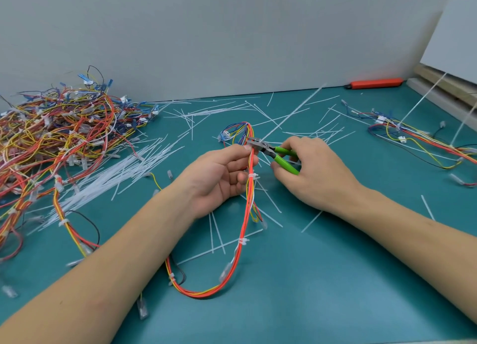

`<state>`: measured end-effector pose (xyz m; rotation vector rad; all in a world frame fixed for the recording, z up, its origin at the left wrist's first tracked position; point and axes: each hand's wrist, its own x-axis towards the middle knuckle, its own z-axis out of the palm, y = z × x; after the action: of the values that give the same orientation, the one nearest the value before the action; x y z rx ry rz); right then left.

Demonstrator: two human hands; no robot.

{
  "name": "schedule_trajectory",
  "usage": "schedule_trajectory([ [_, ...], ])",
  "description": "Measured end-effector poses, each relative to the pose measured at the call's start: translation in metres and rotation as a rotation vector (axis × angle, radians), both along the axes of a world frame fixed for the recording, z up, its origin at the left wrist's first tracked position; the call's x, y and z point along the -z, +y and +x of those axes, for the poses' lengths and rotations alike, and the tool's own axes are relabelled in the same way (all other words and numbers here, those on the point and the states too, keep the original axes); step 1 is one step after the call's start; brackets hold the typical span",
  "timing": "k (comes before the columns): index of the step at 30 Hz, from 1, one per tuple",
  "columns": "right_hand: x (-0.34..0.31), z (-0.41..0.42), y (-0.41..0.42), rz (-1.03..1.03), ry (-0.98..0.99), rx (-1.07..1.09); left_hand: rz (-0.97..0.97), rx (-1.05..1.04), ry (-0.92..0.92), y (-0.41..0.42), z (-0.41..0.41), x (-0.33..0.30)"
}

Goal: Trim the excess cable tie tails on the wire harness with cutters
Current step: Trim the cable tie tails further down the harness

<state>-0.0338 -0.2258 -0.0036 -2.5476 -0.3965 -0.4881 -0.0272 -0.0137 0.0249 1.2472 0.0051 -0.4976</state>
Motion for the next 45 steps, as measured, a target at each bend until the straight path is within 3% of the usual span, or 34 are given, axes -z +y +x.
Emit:
schedule_trajectory([
  [8,-0.003,0.002,-0.001,0.019,-0.008,0.017,-0.047,0.017,0.014,0.001,0.000,0.001],
  [16,-0.004,0.012,0.000,0.076,0.088,-0.098,-0.039,-0.011,0.034,-0.001,0.001,0.001],
  [25,-0.006,0.009,0.004,-0.034,0.057,-0.065,-0.040,-0.017,0.043,-0.001,-0.003,-0.001],
  [45,-0.002,0.009,-0.006,0.032,0.024,-0.038,-0.015,0.044,-0.005,0.000,-0.001,0.002],
])
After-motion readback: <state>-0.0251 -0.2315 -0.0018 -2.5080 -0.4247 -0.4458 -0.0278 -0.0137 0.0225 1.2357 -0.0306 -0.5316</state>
